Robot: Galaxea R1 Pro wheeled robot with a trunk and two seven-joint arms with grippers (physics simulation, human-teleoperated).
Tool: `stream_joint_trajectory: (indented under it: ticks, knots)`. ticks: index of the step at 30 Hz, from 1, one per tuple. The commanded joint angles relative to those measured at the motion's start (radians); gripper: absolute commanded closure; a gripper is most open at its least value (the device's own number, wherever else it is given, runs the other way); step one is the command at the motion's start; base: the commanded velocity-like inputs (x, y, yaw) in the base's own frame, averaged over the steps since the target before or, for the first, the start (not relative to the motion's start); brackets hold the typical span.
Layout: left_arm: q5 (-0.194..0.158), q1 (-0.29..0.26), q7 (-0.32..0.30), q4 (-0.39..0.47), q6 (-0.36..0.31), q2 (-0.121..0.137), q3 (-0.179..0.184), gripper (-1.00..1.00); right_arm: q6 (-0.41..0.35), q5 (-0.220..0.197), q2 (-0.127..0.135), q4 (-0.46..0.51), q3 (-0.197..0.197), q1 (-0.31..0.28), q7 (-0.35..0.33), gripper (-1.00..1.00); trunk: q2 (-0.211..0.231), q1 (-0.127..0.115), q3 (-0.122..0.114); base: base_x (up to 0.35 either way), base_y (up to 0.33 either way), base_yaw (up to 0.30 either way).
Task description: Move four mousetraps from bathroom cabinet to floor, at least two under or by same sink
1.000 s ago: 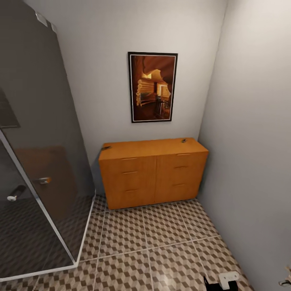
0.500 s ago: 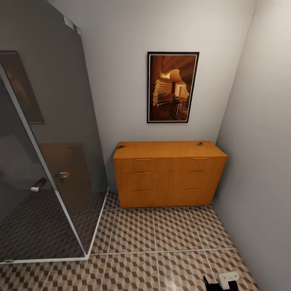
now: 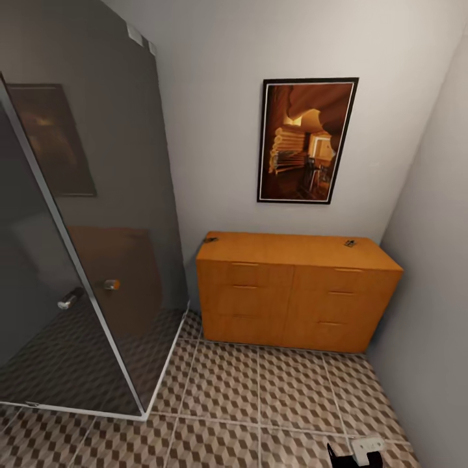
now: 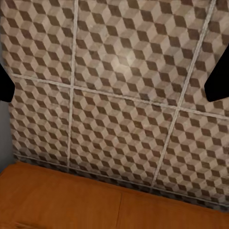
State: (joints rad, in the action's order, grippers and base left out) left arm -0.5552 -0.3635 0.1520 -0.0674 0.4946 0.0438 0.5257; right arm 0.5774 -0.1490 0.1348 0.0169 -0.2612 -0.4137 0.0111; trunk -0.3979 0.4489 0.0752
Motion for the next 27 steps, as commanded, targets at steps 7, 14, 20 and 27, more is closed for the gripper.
stream_joint_trajectory:
  ticks: [7,14,20,27]
  knots:
    - [0.0,-0.002,0.005,-0.003,0.004,-0.001,0.008,-1.0,0.002,-0.008,0.0,0.0,-0.009,0.0,0.001,-1.0,-0.002,0.001,0.002,0.283,-0.18,0.152]
    - [0.0,-0.002,0.005,-0.003,0.004,-0.001,0.008,-1.0,0.002,-0.008,0.0,0.0,-0.009,0.0,0.001,-1.0,-0.002,0.001,0.002,0.271,-0.219,0.013]
    - [0.0,-0.002,0.005,-0.003,0.004,-0.006,0.008,-1.0,0.003,-0.008,0.0,0.0,-0.009,0.0,0.0,-1.0,-0.002,0.001,0.002,0.131,-0.265,0.001]
    - [0.0,-0.002,0.005,-0.003,0.004,-0.01,0.008,-1.0,0.003,-0.007,0.001,0.0,-0.009,0.0,-0.001,-1.0,-0.002,0.001,0.002,0.019,-0.096,0.0]
